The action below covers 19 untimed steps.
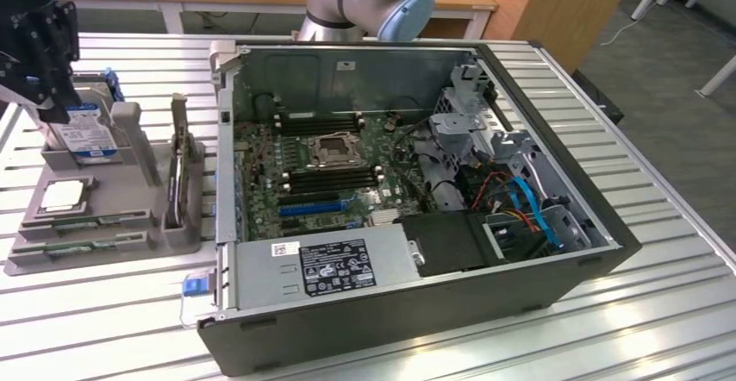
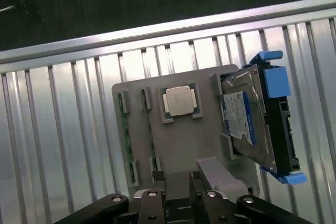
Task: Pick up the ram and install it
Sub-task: 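Pick up the ram and move it above insertion slot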
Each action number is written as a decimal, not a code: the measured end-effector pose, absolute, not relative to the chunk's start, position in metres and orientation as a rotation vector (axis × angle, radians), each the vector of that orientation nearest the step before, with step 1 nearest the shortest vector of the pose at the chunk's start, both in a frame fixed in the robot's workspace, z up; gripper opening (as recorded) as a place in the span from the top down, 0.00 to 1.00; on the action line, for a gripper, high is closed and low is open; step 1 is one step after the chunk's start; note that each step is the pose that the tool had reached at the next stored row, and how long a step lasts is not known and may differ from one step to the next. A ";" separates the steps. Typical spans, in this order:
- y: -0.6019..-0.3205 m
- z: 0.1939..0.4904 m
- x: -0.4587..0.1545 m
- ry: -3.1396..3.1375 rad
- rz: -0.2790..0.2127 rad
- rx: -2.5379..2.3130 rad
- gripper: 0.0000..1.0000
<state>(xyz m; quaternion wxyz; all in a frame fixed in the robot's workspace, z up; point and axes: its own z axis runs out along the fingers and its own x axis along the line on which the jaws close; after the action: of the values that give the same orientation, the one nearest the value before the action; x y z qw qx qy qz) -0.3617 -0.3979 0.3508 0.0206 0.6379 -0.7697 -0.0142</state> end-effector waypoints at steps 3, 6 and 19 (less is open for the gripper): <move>-0.398 0.350 -0.362 -2.332 -0.042 2.041 0.68; -0.398 0.349 -0.362 -2.274 -0.040 2.105 0.68; -0.398 0.336 -0.363 -2.204 -0.037 2.177 0.68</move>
<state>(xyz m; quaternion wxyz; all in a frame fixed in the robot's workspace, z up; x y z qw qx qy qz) -0.3625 -0.3979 0.3356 0.0216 0.7025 -0.7112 -0.0121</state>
